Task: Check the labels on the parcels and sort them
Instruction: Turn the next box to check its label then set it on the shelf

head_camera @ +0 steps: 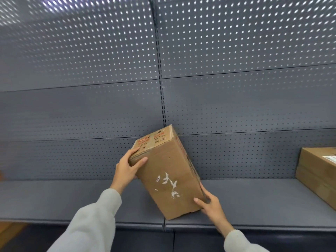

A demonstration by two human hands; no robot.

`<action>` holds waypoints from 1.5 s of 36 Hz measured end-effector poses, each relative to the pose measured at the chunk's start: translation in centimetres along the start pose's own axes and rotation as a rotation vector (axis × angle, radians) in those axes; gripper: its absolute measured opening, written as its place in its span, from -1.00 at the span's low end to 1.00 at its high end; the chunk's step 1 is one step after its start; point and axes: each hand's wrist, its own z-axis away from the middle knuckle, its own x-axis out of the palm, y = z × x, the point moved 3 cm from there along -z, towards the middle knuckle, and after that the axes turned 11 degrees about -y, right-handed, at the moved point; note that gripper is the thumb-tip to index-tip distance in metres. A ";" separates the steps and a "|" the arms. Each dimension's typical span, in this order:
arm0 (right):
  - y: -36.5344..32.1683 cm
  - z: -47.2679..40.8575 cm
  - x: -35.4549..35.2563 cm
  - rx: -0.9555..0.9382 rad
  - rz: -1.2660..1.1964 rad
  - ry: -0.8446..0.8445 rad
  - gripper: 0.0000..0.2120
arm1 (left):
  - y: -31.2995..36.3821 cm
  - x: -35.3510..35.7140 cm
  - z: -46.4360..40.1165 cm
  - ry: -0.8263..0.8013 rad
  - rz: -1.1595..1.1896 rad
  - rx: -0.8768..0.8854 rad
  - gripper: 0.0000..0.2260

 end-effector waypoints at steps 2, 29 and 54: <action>-0.7 0.6 -0.4 -0.029 0.021 0.007 -0.32 | -0.6 0.0 0.3 -0.013 0.054 -0.007 -0.59; -10.1 5.7 -6.9 -0.066 0.798 0.249 -0.49 | -12.1 10.0 5.0 -0.216 0.089 -0.302 -0.66; -12.9 -0.6 -4.5 0.046 1.415 -0.128 -0.14 | -3.3 13.9 -2.2 -0.467 -0.930 0.142 -0.15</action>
